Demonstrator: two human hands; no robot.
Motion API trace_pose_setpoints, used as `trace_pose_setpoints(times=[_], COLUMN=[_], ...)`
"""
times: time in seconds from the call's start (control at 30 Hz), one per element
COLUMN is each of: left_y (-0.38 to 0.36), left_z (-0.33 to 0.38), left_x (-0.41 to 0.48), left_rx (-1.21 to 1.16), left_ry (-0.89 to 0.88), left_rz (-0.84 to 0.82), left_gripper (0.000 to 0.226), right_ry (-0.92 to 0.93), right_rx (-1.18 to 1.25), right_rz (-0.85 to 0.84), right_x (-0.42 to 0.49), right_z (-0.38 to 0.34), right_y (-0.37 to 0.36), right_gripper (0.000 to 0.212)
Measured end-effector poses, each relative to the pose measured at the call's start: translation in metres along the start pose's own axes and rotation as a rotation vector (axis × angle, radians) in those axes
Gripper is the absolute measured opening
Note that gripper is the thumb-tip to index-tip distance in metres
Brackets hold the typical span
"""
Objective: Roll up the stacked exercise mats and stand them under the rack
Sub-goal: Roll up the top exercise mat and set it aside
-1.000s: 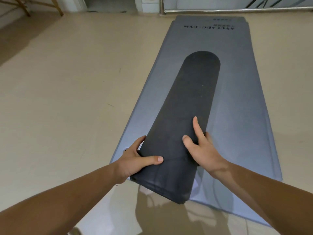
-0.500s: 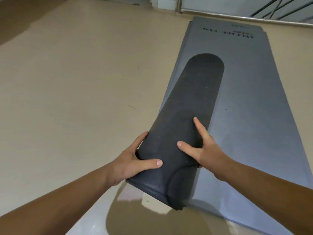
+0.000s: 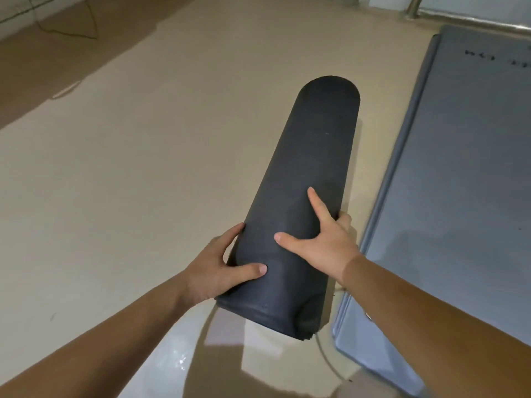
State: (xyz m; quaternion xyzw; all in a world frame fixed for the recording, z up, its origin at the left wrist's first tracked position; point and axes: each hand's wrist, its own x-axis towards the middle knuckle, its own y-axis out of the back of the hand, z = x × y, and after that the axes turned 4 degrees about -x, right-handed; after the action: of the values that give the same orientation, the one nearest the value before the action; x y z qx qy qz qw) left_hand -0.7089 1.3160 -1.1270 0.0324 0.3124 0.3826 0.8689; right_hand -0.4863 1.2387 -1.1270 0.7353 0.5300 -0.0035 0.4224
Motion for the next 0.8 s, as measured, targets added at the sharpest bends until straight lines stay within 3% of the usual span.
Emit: trace_pose_setpoints(times=[0.1, 0.2, 0.37, 0.43, 0.57, 0.67, 0.8], left_y=[-0.02, -0.05, -0.04, -0.022, 0.013, 0.021, -0.001], left_z=[0.005, 0.008, 0.0, -0.011, -0.016, -0.007, -0.009], left_x=[-0.01, -0.016, -0.009, -0.009, -0.014, -0.024, -0.025], left_rx=[0.37, 0.515, 0.427, 0.279, -0.013, 0.251, 0.448], left_ry=[-0.184, -0.144, -0.144, -0.15, -0.166, -0.215, -0.271], left_rz=[0.14, 0.132, 0.2, 0.151, 0.036, 0.15, 0.275], left_gripper=[0.116, 0.143, 0.136, 0.133, 0.095, 0.088, 0.124], right_ry=[0.008, 0.005, 0.073, 0.094, 0.098, 0.126, 0.135], right_rx=[-0.094, -0.155, 0.108, 0.198, 0.199, 0.127, 0.081], right_rz=[0.0, -0.001, 0.088, 0.0, -0.086, -0.053, -0.018], right_x=[0.007, 0.008, 0.003, -0.004, -0.005, 0.0, 0.004], right_z=[-0.009, -0.008, 0.019, 0.025, 0.002, -0.015, -0.034], right_y=[0.0, -0.001, -0.001, -0.008, -0.025, -0.029, -0.037], right_gripper=[0.114, 0.115, 0.085, 0.086, 0.089, 0.09, 0.094])
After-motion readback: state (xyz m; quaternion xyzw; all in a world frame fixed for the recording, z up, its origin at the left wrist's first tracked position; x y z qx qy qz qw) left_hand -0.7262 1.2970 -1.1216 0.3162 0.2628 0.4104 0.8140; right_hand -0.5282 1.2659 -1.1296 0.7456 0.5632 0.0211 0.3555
